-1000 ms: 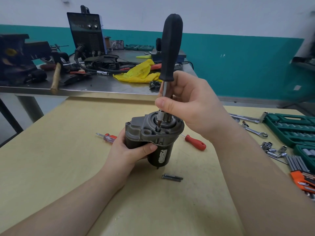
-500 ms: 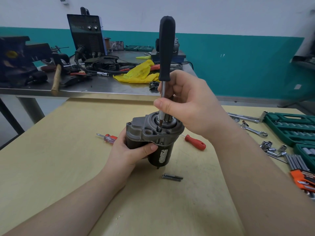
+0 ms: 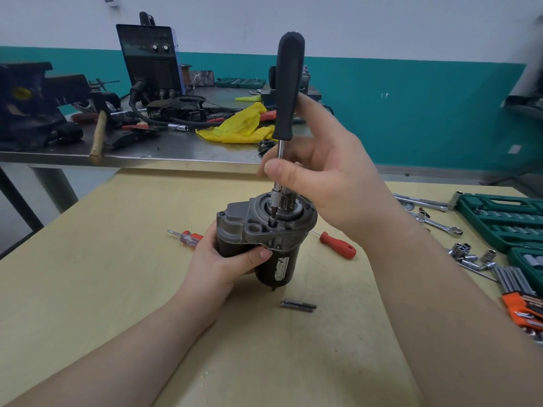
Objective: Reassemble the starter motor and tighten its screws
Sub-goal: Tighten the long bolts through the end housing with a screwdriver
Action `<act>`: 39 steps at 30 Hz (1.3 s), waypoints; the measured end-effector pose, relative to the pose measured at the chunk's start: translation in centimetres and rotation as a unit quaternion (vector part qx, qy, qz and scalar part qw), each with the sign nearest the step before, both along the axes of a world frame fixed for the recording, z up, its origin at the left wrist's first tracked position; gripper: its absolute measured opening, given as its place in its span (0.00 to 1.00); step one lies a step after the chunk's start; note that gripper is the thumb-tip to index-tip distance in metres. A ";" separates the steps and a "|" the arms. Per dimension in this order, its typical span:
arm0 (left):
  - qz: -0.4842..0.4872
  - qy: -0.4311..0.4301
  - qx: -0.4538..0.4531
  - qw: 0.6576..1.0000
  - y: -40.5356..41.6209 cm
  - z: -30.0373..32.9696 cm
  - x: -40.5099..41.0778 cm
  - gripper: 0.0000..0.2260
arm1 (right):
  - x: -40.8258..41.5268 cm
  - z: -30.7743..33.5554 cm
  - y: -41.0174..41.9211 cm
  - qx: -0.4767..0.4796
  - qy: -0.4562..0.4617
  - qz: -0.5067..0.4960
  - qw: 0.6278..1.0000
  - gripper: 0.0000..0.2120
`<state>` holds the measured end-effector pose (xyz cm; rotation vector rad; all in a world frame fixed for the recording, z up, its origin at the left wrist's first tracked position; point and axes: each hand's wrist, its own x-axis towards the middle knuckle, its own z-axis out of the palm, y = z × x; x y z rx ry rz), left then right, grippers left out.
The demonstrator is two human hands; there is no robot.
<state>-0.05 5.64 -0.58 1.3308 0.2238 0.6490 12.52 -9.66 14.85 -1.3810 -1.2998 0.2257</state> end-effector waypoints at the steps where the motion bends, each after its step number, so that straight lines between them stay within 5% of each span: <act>1: 0.000 -0.001 0.000 1.000 0.0 0.0 0.0 0.38 | -0.1 0.1 -0.1 0.001 0.001 0.011 1.000 0.27; 9: 0.004 -0.002 -0.001 1.000 0.0 -0.1 0.1 0.37 | -1.1 0.4 -0.1 0.044 0.082 0.024 0.995 0.07; 17: 0.001 0.001 0.001 1.000 0.0 -0.1 0.0 0.38 | -1.5 0.6 0.2 0.086 0.054 -0.014 0.995 0.23; 23: 0.001 0.004 0.007 1.000 0.0 0.1 -0.1 0.38 | -1.8 0.6 0.0 0.076 0.087 0.016 0.993 0.15; 31: 0.009 0.007 0.003 1.000 -0.2 0.2 -0.1 0.37 | -1.7 0.3 0.4 0.086 0.072 -0.028 0.993 0.17; 39: 0.006 0.000 0.004 1.000 -0.1 0.1 0.0 0.35 | -0.6 0.6 -0.5 0.014 0.025 0.030 0.999 0.21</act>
